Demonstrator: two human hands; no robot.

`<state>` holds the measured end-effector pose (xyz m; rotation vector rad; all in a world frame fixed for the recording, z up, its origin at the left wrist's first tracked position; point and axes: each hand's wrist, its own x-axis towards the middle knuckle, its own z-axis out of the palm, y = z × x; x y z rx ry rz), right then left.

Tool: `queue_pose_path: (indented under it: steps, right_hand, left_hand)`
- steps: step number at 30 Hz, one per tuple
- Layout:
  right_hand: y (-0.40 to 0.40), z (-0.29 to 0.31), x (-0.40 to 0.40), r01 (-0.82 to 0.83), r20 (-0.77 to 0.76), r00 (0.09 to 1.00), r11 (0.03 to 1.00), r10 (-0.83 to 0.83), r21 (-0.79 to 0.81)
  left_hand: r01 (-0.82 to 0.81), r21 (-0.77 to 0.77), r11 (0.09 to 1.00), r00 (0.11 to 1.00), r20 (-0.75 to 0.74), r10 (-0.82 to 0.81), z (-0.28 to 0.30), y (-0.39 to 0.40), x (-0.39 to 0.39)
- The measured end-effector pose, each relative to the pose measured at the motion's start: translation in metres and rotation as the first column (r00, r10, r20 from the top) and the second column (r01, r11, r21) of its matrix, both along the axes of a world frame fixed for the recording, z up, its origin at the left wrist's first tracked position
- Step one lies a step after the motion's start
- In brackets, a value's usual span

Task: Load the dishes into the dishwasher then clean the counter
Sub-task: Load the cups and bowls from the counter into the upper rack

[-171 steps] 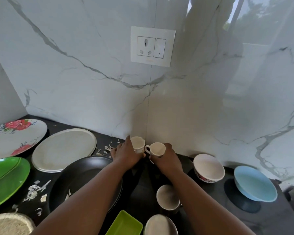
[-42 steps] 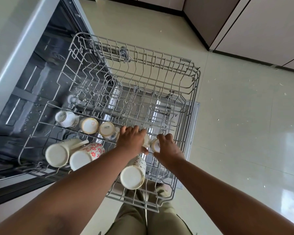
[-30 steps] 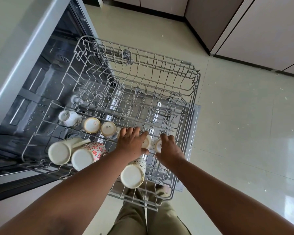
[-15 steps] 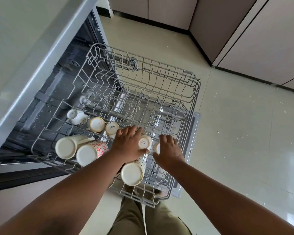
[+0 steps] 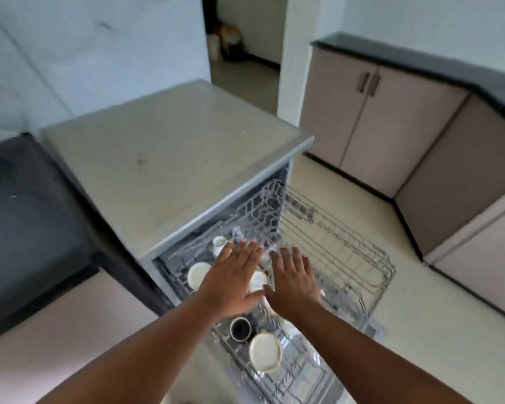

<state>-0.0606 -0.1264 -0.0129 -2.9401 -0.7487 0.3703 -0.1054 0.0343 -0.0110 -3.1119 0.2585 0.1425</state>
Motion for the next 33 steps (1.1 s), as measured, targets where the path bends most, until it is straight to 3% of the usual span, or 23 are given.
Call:
queue_pose_path:
  steps: [8, 14, 21, 24, 33]
  right_hand:
    - [0.093, 0.078, -0.039, -0.216, 0.21, 0.952, 0.975, 0.221, -0.048]
    - [0.191, 0.101, -0.121, -0.302, 0.222, 0.929, 0.953, 0.296, -0.008]
    - [0.318, 0.117, -0.227, -0.534, 0.215, 0.835, 0.84, 0.506, 0.096]
    - [0.36, 0.125, -0.263, -0.648, 0.213, 0.752, 0.758, 0.624, 0.071]
    - [0.444, 0.121, -0.296, -0.779, 0.191, 0.618, 0.626, 0.763, 0.017]
  left_hand:
    - [-0.316, 0.015, 0.949, 0.93, 0.202, 0.306, 0.073, 0.101, -0.066]
    - [-0.493, 0.057, 0.868, 0.839, 0.293, 0.458, 0.093, 0.194, -0.173]
    - [-0.699, -0.039, 0.714, 0.686, 0.247, 0.685, 0.105, 0.29, -0.302]
    - [-0.766, -0.087, 0.637, 0.605, 0.237, 0.76, 0.107, 0.318, -0.341]
    - [-0.883, -0.116, 0.454, 0.425, 0.21, 0.881, 0.096, 0.378, -0.404]
